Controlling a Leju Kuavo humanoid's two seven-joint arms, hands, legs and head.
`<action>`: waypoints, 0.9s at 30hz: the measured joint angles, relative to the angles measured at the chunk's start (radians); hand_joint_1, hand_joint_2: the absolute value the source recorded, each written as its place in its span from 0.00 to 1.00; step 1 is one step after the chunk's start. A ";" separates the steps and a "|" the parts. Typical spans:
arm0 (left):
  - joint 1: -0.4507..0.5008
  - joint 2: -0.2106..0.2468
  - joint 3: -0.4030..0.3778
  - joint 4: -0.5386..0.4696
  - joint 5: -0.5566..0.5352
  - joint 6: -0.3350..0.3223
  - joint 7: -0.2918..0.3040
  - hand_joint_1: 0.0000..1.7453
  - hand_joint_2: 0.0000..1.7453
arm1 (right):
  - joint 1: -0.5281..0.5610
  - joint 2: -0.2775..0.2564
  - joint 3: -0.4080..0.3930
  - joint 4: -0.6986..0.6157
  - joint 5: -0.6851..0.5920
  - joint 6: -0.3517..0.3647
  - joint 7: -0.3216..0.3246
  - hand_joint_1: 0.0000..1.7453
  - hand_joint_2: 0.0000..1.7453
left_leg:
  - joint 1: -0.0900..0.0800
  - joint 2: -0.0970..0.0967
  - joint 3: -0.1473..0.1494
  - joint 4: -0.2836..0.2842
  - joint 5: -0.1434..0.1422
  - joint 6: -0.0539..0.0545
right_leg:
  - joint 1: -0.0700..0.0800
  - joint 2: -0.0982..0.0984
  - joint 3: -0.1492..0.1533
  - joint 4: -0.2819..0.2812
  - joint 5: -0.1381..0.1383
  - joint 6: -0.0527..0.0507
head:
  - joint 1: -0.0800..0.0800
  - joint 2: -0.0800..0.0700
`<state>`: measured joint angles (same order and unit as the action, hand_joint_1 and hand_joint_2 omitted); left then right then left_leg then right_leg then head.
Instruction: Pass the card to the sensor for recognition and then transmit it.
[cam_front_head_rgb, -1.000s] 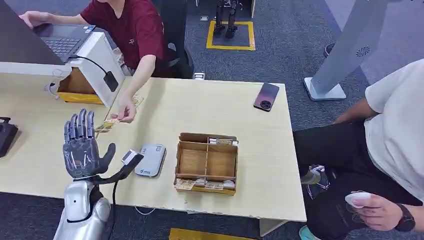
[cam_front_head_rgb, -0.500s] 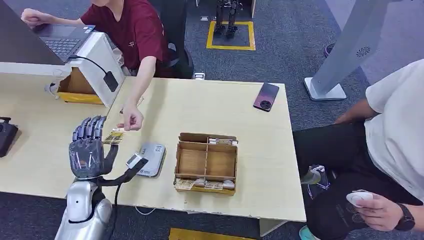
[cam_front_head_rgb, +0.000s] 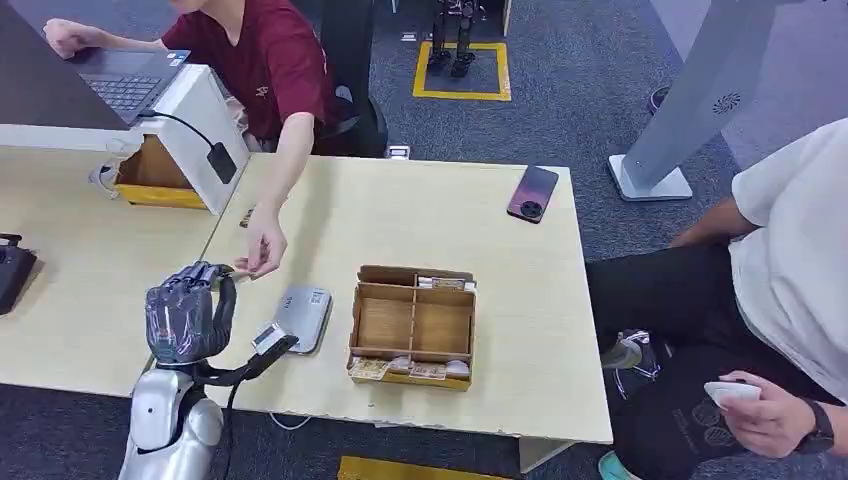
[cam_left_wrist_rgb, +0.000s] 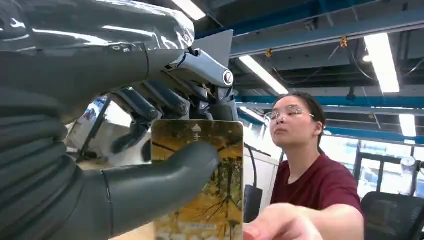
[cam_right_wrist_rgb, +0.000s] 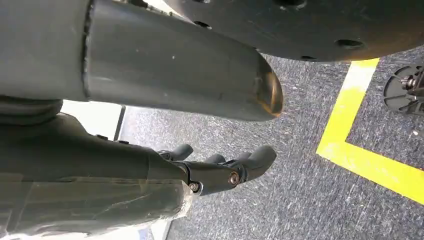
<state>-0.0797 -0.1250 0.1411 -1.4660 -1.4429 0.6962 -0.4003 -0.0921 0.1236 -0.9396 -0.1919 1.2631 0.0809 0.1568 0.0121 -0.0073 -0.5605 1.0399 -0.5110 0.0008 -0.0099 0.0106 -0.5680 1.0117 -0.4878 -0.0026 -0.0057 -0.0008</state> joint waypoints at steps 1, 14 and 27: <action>-0.002 -0.016 0.014 0.003 0.022 0.000 -0.043 1.00 1.00 | 0.000 0.000 0.000 0.000 0.000 0.000 -0.004 0.00 0.00 | 0.000 0.000 0.000 0.000 0.000 0.000 | 0.000 0.000 0.000 0.000 0.000 0.000 | 0.000 0.000; -0.081 -0.100 0.051 0.248 0.625 -0.197 0.026 1.00 1.00 | 0.001 0.001 -0.005 0.000 -0.008 0.002 -0.017 0.00 0.00 | 0.000 -0.001 0.000 0.000 0.001 0.001 | 0.000 0.000 0.000 0.000 0.001 0.000 | 0.000 0.000; -0.152 -0.059 -0.111 0.366 1.042 -0.492 0.190 1.00 1.00 | 0.006 0.001 -0.018 0.000 -0.020 0.000 -0.023 0.00 0.00 | 0.000 0.000 0.000 0.000 0.001 0.001 | 0.000 0.000 0.000 0.000 0.001 0.001 | 0.000 0.000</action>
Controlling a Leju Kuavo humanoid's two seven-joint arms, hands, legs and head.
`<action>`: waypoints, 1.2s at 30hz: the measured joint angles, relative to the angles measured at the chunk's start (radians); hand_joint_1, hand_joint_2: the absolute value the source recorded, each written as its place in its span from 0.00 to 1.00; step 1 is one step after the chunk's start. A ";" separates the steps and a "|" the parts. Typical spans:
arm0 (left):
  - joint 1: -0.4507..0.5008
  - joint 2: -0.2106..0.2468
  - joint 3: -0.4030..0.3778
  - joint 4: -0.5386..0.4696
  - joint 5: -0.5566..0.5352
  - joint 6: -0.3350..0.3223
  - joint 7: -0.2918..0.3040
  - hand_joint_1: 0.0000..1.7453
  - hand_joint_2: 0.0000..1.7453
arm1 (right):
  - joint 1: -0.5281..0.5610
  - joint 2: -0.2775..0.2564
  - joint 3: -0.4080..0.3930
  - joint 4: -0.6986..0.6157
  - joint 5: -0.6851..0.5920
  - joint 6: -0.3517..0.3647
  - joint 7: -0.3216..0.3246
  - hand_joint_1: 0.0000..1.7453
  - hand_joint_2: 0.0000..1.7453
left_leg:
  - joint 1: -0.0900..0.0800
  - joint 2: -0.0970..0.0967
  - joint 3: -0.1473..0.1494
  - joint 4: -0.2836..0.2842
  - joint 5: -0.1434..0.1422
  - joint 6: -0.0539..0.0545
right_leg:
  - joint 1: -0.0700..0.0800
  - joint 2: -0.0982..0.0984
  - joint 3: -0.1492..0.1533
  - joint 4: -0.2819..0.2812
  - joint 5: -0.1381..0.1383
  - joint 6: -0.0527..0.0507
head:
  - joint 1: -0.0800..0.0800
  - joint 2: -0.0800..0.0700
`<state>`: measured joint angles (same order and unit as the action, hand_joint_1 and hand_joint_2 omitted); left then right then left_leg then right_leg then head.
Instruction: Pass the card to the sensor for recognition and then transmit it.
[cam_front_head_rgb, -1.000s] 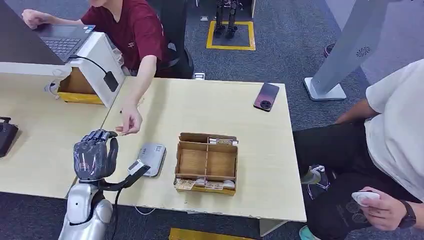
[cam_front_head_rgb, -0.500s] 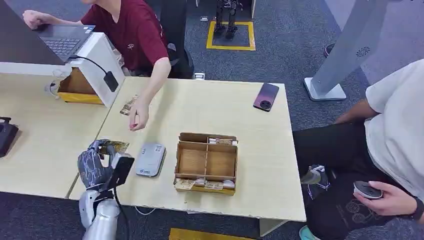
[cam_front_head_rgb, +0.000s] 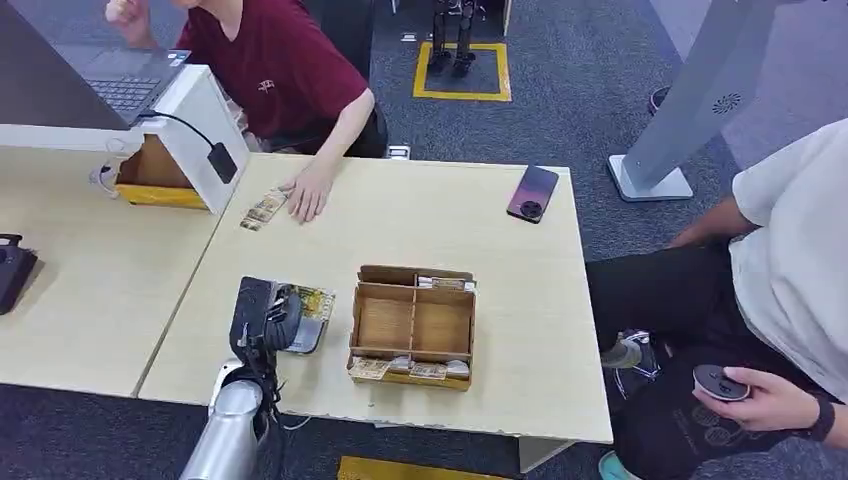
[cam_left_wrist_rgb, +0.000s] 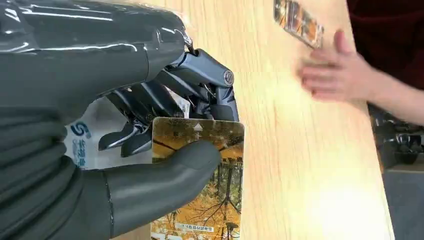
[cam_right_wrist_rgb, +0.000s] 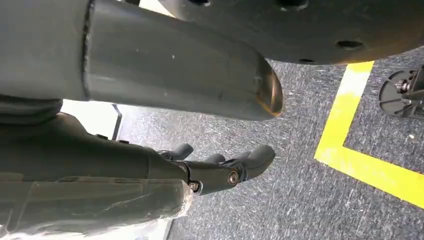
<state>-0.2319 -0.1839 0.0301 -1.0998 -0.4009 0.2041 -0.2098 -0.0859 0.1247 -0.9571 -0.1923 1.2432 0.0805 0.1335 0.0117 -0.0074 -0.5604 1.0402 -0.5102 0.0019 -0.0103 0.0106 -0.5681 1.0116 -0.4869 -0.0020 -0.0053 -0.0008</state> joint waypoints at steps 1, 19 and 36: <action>-0.002 0.002 -0.005 0.006 0.001 0.004 0.000 1.00 1.00 | 0.000 0.000 0.000 0.000 0.000 0.000 0.000 0.00 0.00 | 0.000 0.000 0.000 0.000 0.000 0.000 | 0.000 0.000 0.000 0.000 0.000 0.000 | 0.000 0.000; -0.027 0.026 -0.026 0.058 -0.007 0.056 -0.001 1.00 1.00 | 0.001 0.000 -0.002 0.000 0.005 0.003 0.000 0.00 0.00 | 0.000 0.000 0.000 0.000 0.000 0.000 | 0.000 0.000 0.000 0.000 0.000 0.000 | 0.000 0.000; -0.036 0.068 -0.015 0.076 -0.012 0.056 -0.001 1.00 1.00 | 0.001 0.000 -0.003 0.000 0.016 0.003 0.000 0.00 0.00 | 0.000 0.000 0.000 0.000 0.000 0.000 | 0.000 0.000 0.000 0.000 0.000 0.000 | 0.000 0.000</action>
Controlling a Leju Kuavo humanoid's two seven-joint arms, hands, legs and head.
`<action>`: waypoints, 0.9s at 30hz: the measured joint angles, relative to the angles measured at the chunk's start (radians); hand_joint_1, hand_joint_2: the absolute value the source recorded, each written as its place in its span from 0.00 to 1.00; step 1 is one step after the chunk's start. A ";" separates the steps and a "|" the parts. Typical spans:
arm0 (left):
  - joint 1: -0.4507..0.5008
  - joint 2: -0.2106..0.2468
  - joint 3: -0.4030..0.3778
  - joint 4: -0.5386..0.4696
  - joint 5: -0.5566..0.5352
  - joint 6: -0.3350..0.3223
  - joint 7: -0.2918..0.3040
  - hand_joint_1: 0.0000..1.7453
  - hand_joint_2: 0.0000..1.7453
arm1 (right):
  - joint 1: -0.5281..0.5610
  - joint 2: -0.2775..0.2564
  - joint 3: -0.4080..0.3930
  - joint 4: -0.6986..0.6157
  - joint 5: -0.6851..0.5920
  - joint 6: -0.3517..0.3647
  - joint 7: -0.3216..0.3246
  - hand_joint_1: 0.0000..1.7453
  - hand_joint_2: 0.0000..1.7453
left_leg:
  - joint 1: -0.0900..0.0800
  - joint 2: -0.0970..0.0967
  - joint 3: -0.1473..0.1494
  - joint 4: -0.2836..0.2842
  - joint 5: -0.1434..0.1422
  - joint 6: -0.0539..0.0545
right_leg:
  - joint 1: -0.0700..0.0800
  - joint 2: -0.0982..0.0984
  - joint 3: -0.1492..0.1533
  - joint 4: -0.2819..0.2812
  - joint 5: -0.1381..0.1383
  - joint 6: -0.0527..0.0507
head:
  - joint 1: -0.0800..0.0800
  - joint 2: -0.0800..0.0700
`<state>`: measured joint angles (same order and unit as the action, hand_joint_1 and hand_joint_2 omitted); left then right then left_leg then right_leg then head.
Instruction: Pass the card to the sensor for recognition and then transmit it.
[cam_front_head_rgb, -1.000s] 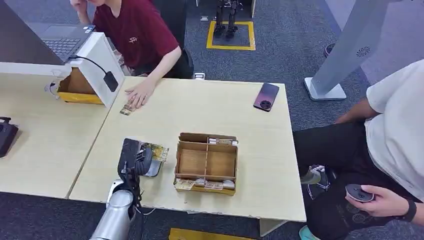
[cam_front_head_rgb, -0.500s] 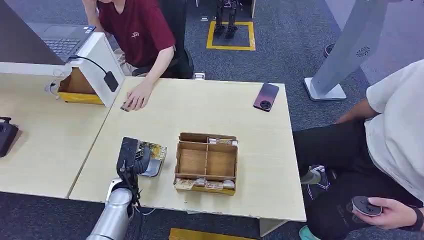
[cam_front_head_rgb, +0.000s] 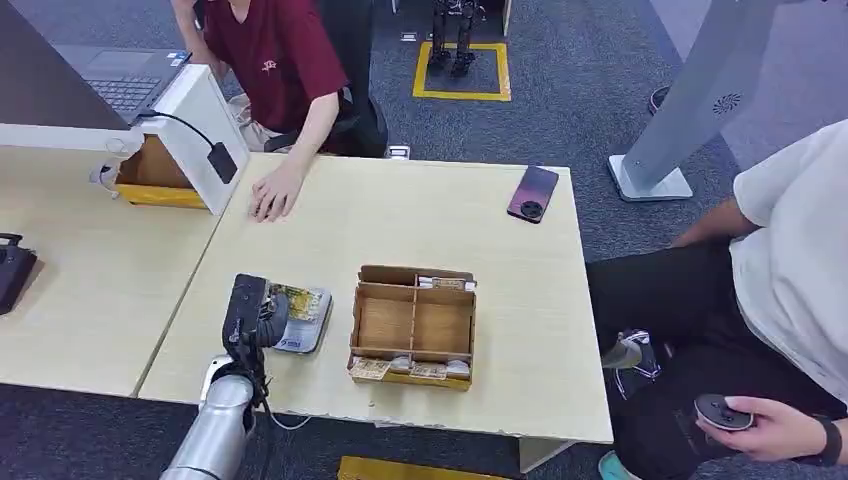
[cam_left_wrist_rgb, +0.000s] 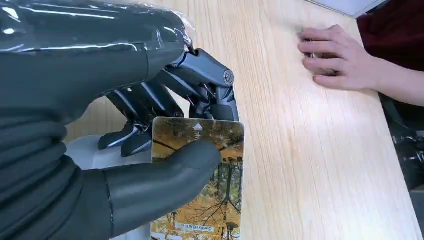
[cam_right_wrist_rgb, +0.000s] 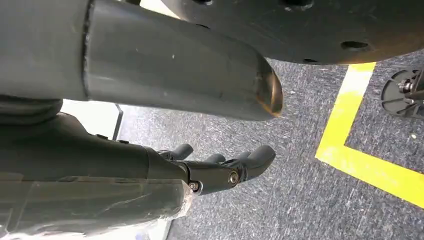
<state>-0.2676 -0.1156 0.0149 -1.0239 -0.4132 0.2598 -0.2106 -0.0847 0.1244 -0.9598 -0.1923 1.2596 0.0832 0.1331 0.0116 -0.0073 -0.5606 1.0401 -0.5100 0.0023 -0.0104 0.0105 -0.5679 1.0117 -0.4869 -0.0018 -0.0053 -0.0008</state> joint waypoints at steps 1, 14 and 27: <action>-0.001 0.000 0.000 0.002 -0.002 0.000 0.000 1.00 1.00 | 0.000 0.000 0.000 0.000 0.000 0.000 0.000 0.00 0.00 | 0.000 0.000 0.000 0.000 0.000 0.000 | 0.000 0.000 0.000 0.000 0.000 0.000 | 0.000 0.000; -0.020 0.007 -0.002 0.077 -0.221 0.060 0.047 1.00 1.00 | 0.000 0.000 -0.006 0.000 0.003 0.000 0.000 0.00 0.00 | 0.000 0.000 0.000 0.000 0.000 0.000 | 0.000 0.000 0.000 0.000 0.000 0.000 | 0.000 0.000; -0.066 0.007 -0.002 0.187 -0.423 0.156 0.071 1.00 1.00 | 0.000 0.000 -0.014 0.000 0.018 0.000 -0.004 0.00 0.00 | 0.000 0.000 0.003 0.000 0.000 0.000 | 0.000 -0.001 0.003 0.000 0.000 0.000 | 0.000 0.000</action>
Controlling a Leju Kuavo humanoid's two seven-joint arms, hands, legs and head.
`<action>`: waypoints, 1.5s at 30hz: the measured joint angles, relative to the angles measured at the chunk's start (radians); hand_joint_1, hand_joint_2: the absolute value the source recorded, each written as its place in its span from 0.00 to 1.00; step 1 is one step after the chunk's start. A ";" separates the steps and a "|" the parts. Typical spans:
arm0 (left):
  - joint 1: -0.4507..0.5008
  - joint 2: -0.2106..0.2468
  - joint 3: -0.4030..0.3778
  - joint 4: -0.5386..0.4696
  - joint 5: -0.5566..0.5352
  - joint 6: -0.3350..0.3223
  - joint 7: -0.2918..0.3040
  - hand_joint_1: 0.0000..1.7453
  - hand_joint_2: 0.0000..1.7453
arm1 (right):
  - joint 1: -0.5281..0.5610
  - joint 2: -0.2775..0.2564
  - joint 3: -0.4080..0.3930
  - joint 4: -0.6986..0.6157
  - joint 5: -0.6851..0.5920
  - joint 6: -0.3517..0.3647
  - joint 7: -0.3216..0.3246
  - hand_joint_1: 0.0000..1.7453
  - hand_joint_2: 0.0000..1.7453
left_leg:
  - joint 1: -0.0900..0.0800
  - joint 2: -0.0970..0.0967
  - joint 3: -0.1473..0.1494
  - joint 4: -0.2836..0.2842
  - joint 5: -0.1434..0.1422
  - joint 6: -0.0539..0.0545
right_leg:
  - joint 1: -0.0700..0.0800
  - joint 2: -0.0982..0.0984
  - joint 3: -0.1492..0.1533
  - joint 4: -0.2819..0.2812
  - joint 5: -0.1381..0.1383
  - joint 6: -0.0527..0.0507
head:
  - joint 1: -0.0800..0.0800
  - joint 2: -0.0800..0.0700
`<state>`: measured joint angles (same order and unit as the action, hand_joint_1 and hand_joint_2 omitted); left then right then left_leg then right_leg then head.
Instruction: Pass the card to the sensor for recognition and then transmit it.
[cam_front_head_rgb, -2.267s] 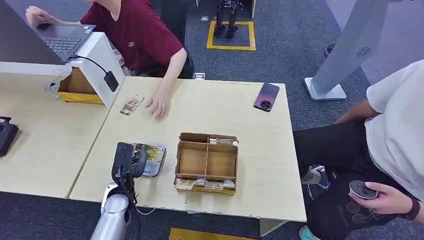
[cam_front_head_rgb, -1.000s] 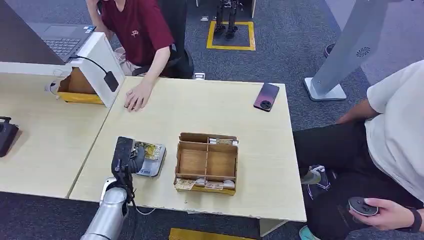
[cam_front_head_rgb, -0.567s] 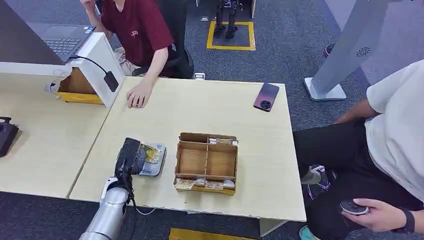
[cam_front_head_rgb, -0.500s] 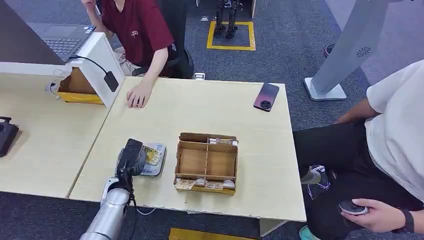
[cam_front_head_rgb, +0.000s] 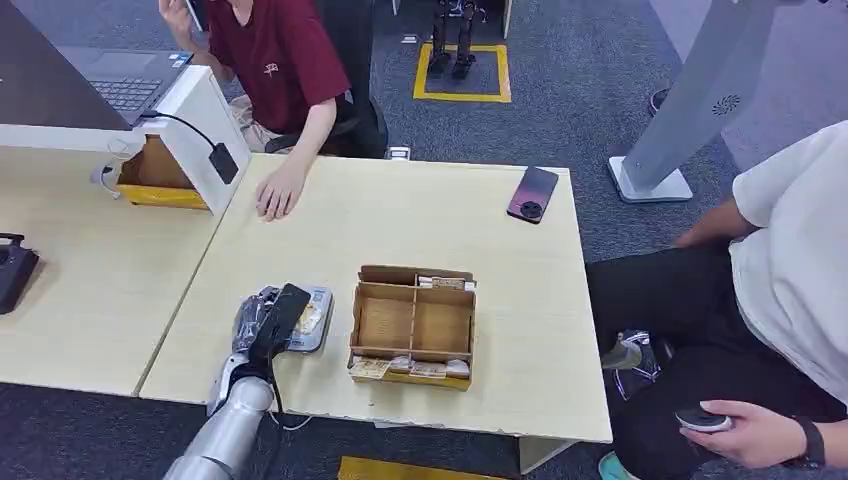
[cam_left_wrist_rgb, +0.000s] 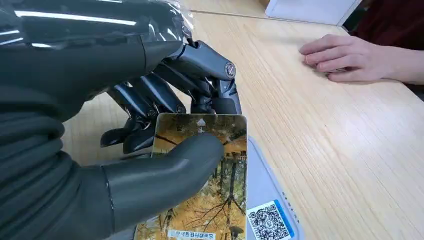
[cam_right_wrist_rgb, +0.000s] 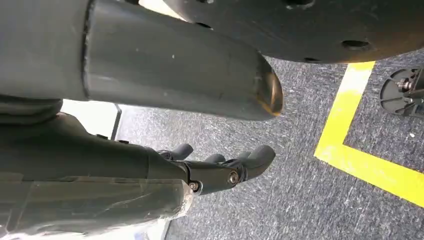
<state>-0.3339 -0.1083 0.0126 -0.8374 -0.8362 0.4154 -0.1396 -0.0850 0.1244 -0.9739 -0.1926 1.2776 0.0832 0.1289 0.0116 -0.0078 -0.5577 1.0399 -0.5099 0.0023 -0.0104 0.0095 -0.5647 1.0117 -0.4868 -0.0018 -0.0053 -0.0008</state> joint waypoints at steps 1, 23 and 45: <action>-0.003 0.000 0.000 0.007 -0.006 0.003 -0.001 1.00 1.00 | 0.000 0.000 0.000 0.000 0.000 0.000 0.000 0.00 0.00 | 0.000 0.000 0.001 0.000 0.000 0.000 | 0.000 0.000 0.001 0.000 0.000 0.000 | 0.000 0.000; 0.041 -0.045 0.019 -0.115 0.410 -0.117 -0.241 1.00 1.00 | 0.000 0.000 -0.006 0.000 0.003 0.000 -0.006 0.00 0.00 | 0.000 -0.001 0.000 0.000 0.001 0.001 | 0.000 0.000 0.001 0.000 0.000 0.000 | 0.000 0.000; -0.149 -0.029 0.026 -0.138 0.431 0.140 -0.294 1.00 1.00 | -0.004 0.000 0.001 0.000 0.061 0.002 -0.009 0.00 0.00 | 0.000 -0.001 0.000 0.000 0.001 0.001 | 0.000 0.000 0.000 0.000 0.001 0.001 | 0.000 0.000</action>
<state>-0.4831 -0.1377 0.0382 -0.9757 -0.4048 0.5551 -0.4338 -0.0886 0.1247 -0.9731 -0.1930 1.3390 0.0851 0.1202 0.0117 -0.0088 -0.5579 1.0401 -0.5089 0.0031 -0.0102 0.0093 -0.5644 1.0117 -0.4861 -0.0011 -0.0057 -0.0008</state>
